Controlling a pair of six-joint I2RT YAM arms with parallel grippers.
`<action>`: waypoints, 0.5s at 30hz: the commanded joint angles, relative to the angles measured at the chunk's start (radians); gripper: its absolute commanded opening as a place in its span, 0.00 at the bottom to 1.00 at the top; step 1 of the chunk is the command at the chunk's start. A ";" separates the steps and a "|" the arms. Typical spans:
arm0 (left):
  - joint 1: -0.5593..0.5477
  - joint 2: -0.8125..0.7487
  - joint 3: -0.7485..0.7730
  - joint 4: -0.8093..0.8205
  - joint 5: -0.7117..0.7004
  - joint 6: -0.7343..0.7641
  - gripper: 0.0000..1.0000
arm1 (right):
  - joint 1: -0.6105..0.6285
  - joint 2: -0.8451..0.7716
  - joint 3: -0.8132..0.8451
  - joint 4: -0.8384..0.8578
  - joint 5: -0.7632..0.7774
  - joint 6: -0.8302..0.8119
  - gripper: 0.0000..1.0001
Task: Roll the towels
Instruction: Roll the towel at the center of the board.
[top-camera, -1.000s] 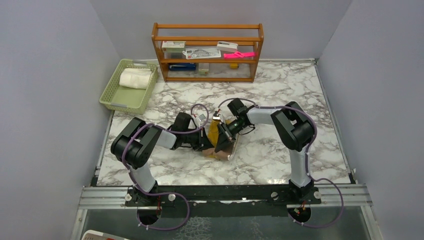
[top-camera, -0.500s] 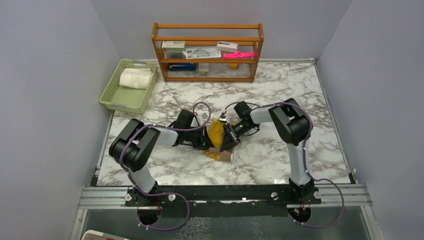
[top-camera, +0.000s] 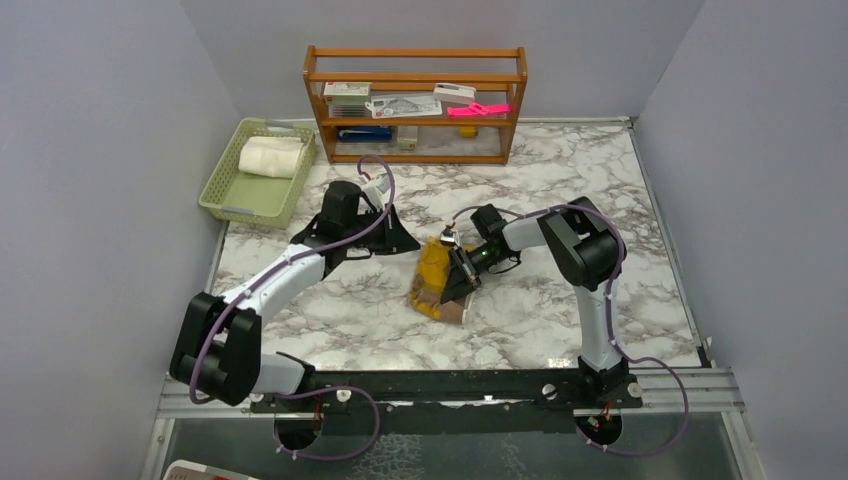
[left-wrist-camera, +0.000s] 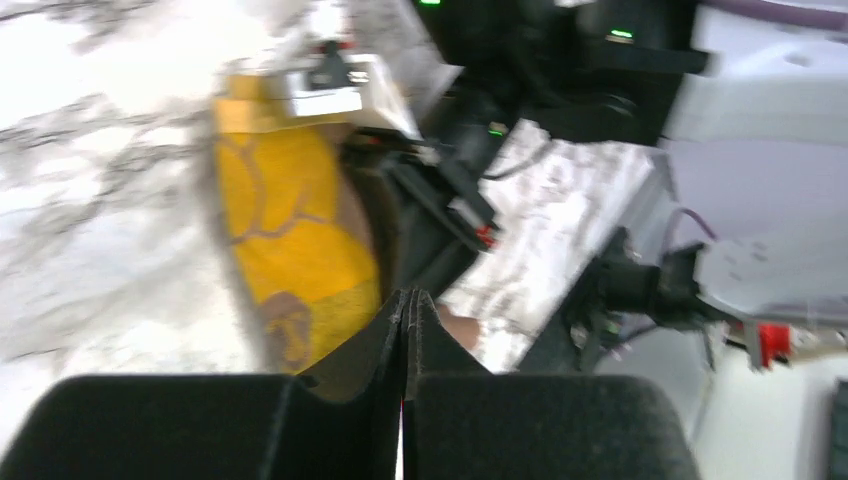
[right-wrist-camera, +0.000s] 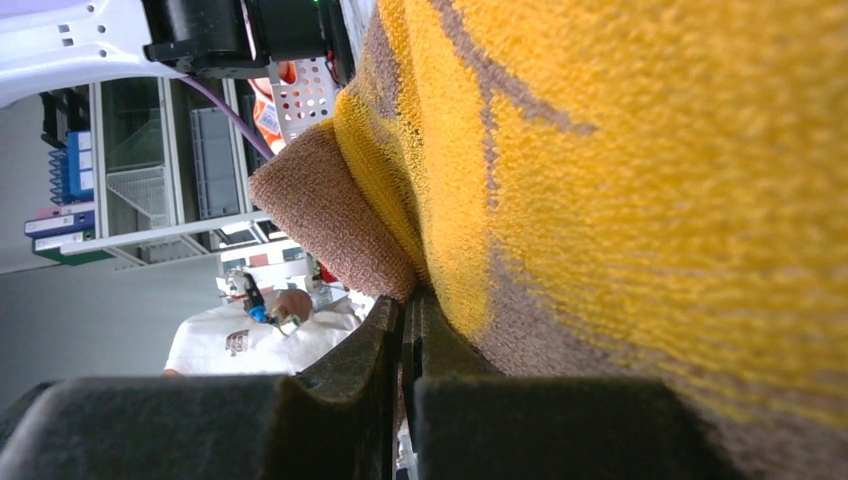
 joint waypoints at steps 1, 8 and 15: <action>-0.005 -0.040 -0.050 0.042 0.240 0.005 0.00 | -0.006 0.102 -0.045 -0.004 0.133 0.018 0.01; -0.022 -0.090 -0.283 0.253 0.231 -0.156 0.00 | -0.007 0.122 -0.040 -0.004 0.136 0.019 0.01; -0.027 -0.019 -0.299 0.346 0.213 -0.181 0.00 | -0.008 0.121 -0.032 -0.017 0.142 0.015 0.01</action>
